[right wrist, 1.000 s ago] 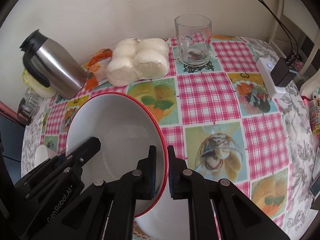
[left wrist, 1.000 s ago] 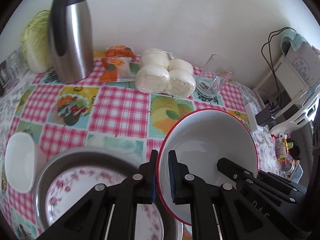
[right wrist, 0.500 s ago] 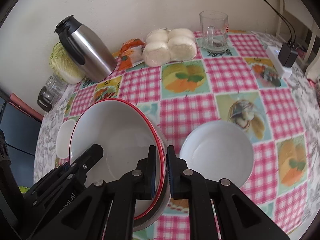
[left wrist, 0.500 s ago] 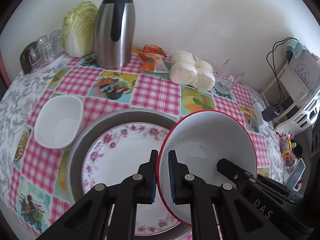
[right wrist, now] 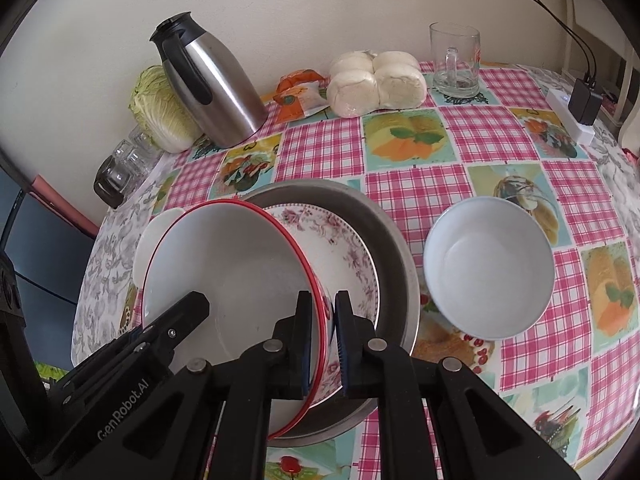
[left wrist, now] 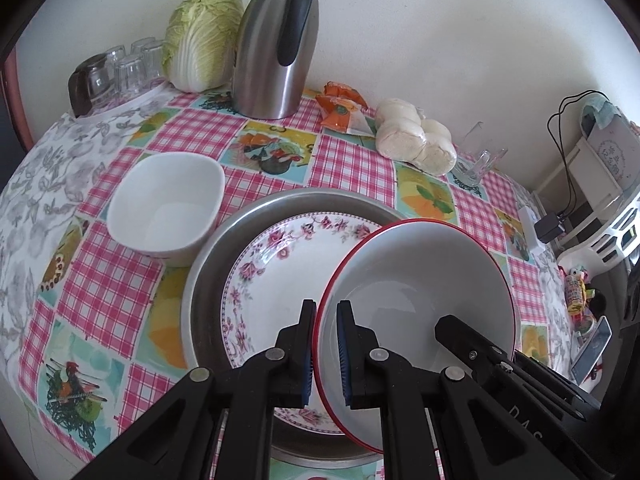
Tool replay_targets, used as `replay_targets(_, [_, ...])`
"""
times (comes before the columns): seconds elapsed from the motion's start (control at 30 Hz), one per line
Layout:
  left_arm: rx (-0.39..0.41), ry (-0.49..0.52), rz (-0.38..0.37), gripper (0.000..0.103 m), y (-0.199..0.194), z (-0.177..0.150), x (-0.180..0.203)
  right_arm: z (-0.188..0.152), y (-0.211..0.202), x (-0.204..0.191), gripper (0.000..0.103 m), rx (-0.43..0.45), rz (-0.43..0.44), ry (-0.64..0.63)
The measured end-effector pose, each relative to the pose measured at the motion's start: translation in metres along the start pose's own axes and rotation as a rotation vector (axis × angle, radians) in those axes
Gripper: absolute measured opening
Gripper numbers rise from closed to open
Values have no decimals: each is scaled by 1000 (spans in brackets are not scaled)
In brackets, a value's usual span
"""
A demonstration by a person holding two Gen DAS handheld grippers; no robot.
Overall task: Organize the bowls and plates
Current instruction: 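Lift the red-rimmed bowl and carry it over the steel basin, then lower the red-rimmed bowl onto the floral plate and open both grippers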
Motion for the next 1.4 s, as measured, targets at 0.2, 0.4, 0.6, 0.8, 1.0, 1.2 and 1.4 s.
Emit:
replay_targets(0.2, [-8,-13,28,12,8,0,-6,-5,12,0,14,-6,25,2])
replay_targets(0.4, [11,-8,50,12,13,5,-9,-1,19,-1,14,10,51,5])
replay_targets(0.6, [8,-1,80,12,19,4,-11,2,30,1,14,1,80,24])
replay_targets(0.8, [11,-7,89,12,23,6,-14,3,35,0,15,-3,87,22])
replay_targets(1.0, [14,-9,105,12,28,8,-16,3,41,-1,15,-5,93,13])
replay_targets(1.2, [2,-29,93,12,36,9,-20,5,46,0,16,-12,89,17])
replay_targets(1.4, [3,-40,105,12,40,11,-22,5,50,0,17,-24,104,26])
Point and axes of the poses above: each gripper's, at about its wrist camera, not at the fingertips, and y roughly the way its jaws point, x to its right, z to its top, the point moved 3 cm from there along y, roughly the way its jaws point, and after that the axes turned 3 degrees about z, right-handed, at the moved point
